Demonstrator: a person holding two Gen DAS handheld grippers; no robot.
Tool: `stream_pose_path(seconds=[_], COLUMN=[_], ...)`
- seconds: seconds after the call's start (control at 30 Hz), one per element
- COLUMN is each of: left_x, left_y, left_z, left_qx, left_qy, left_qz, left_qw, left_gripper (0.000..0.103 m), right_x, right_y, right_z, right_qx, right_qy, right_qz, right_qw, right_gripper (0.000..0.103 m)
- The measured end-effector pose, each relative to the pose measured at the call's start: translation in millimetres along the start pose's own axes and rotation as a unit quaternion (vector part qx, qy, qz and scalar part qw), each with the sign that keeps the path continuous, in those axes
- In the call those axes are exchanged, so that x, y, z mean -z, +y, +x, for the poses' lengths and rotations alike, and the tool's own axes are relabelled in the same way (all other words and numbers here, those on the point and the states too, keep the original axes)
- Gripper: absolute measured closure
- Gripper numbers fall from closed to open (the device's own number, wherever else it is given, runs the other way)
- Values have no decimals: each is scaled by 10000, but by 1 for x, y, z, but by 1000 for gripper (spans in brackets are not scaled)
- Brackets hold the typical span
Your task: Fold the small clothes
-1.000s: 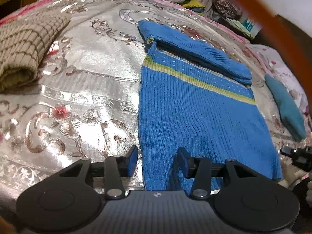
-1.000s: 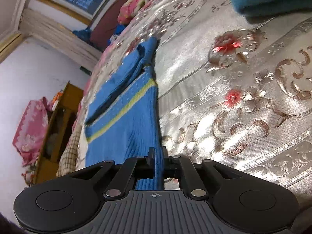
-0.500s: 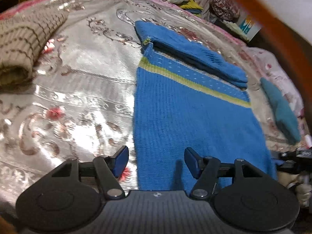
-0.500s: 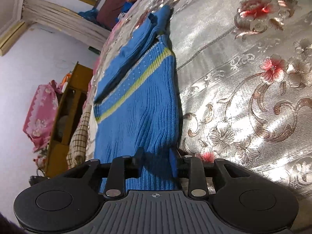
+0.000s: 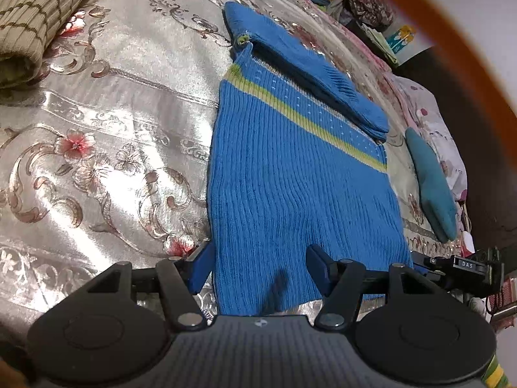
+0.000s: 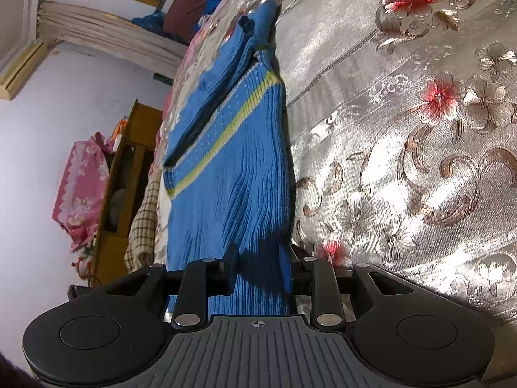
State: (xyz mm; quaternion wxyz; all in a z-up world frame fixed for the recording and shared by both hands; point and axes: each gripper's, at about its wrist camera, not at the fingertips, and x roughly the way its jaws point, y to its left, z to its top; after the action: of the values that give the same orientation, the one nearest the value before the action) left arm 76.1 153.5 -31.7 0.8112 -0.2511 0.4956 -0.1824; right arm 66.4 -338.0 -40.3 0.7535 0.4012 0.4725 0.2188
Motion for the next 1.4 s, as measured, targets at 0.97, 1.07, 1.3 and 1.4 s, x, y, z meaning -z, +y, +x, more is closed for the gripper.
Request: stream_pose_path(seconds=[0.97, 1.07, 1.3, 1.4], left_x=[-23, -22, -35, -50], left_y=[18, 20, 10, 5], left_z=[21, 17, 5, 6], left_qx=[637, 868, 1535, 1900], left_qy=[-211, -229, -580, -851], left_qz=[-562, -607, -488, -545], left_qw=[9962, 9941, 9852, 9766], left_gripper=[63, 72, 77, 77], right_x=[-2, -1, -13, -26], right_y=[13, 15, 37, 50], right_z=[33, 34, 24, 20], right_qx=[-170, -198, -946, -1256], right_qy=[75, 60, -510, -804], right_qz=[243, 242, 285, 260], right_qw=[9995, 9995, 9938, 9885], right_gripper=[84, 90, 92, 92])
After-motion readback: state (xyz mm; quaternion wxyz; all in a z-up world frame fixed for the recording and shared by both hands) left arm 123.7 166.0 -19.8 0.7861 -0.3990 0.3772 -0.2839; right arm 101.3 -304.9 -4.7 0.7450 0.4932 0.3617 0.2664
